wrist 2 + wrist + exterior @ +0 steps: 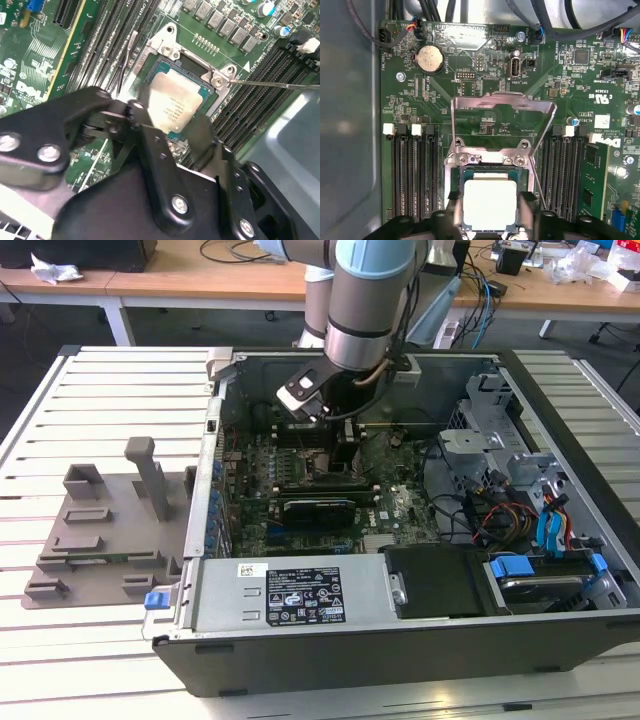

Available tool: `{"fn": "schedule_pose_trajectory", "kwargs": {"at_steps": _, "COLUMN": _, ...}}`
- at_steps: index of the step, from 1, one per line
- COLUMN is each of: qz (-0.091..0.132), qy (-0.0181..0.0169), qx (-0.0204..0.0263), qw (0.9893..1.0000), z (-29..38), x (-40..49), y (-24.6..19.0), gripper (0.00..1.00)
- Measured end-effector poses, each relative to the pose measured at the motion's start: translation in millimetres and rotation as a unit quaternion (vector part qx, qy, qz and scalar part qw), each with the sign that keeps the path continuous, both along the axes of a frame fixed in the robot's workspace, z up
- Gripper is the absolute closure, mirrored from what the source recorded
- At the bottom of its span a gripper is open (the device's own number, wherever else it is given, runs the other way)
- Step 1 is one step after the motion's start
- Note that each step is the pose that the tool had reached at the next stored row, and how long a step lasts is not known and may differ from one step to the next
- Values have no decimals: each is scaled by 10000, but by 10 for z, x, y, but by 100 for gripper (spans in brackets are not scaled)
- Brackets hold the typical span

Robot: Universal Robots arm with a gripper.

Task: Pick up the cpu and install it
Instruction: 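Place the cpu into insertion slot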

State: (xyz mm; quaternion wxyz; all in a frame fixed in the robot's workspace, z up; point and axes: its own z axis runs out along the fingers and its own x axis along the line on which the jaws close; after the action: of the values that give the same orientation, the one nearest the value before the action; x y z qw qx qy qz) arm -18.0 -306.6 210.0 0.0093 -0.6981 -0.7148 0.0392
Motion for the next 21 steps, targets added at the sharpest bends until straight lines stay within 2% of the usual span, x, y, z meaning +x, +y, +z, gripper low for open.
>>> {"fn": "schedule_pose_trajectory", "kwargs": {"at_steps": 2, "qz": 0, "qy": 0, "qx": 0, "qw": 10000, "z": 35, "x": 0, "y": 0, "gripper": 65}}
{"fn": "schedule_pose_trajectory", "kwargs": {"at_steps": 4, "qz": 0, "qy": -1, "qx": 0, "qw": 10000, "z": 54, "x": 0, "y": 0, "gripper": 77}}
{"fn": "schedule_pose_trajectory", "kwargs": {"at_steps": 5, "qz": 0, "qy": -1, "qx": 0, "qw": 10000, "z": 61, "x": 0, "y": 0, "gripper": 77}}
{"fn": "schedule_pose_trajectory", "kwargs": {"at_steps": 6, "qz": 0, "qy": 0, "qx": 0, "qw": 10000, "z": 88, "x": 0, "y": 0, "gripper": 89}}
{"fn": "schedule_pose_trajectory", "kwargs": {"at_steps": 8, "qz": 0, "qy": 0, "qx": 0, "qw": 10000, "z": 113, "x": 0, "y": 0, "gripper": 89}}
{"fn": "schedule_pose_trajectory", "kwargs": {"at_steps": 11, "qz": 0, "qy": 0, "qx": 0, "qw": 10000, "z": 194, "x": 0, "y": 0, "gripper": 89}}
{"fn": "schedule_pose_trajectory", "kwargs": {"at_steps": 13, "qz": 0, "qy": 0, "qx": 0, "qw": 10000, "z": 219, "x": 0, "y": 0, "gripper": 89}}
{"fn": "schedule_pose_trajectory", "kwargs": {"at_steps": 15, "qz": 0, "qy": 0, "qx": 0, "qw": 10000, "z": 291, "x": 0, "y": 0, "gripper": 89}}
{"fn": "schedule_pose_trajectory", "kwargs": {"at_steps": 21, "qz": 0, "qy": 0, "qx": 0, "qw": 10000, "z": 401, "x": 0, "y": 0, "gripper": 89}}
